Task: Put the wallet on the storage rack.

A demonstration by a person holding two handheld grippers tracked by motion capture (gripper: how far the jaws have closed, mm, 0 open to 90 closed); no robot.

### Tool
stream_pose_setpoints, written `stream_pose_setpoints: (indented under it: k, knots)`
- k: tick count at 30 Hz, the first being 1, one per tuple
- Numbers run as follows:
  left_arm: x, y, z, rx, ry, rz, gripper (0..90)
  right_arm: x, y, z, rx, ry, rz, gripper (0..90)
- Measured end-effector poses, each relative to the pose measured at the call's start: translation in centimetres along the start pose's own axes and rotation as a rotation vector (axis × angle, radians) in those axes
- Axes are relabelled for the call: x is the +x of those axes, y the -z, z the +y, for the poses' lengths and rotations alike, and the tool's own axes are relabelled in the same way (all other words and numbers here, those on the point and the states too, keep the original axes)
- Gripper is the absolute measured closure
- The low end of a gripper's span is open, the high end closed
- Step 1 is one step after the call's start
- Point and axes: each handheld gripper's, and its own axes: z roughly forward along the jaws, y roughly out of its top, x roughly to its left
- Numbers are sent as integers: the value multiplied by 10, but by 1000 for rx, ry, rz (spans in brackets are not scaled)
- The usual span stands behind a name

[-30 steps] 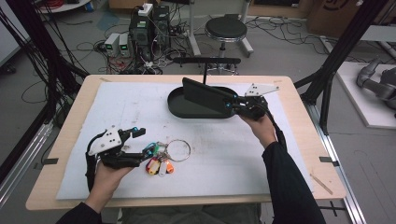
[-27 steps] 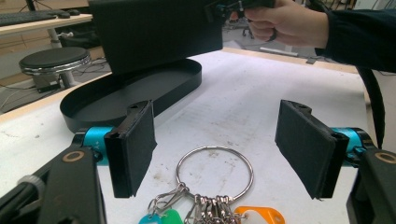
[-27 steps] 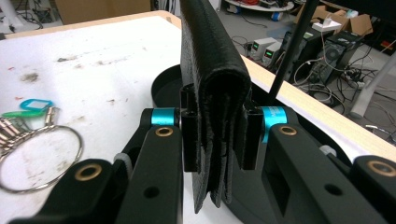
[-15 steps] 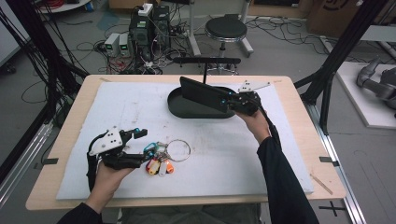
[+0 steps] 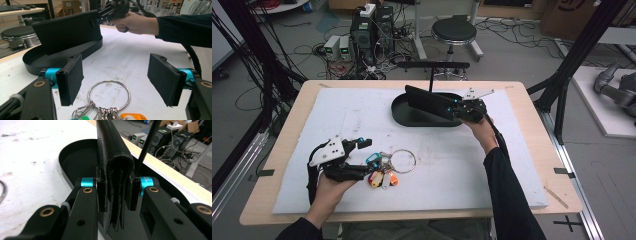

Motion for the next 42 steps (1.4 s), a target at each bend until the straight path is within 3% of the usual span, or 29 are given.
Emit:
stream_pose_setpoints:
  k: [14, 18, 23, 29, 38, 42]
  knots:
    - [-1, -1, -2, 7, 2, -10, 286, -5, -15, -10, -9, 13, -11, 766]
    - [-1, -1, -2, 7, 1, -9, 286, -5, -18, -12, -15, 1, -14, 765]
    - [-2, -2, -2, 10, -3, -15, 285, -10, -21, -18, -13, -53, -9, 757]
    - [-2, -2, -2, 11, -6, -17, 285, -12, -21, -20, 12, -57, -19, 746]
    - [-3, -3, -3, 19, -3, -20, 285, -15, -22, -24, 76, -74, -48, 682]
    - [-3, -4, -3, 21, -6, -22, 285, -12, -21, -21, 92, -73, -115, 595]
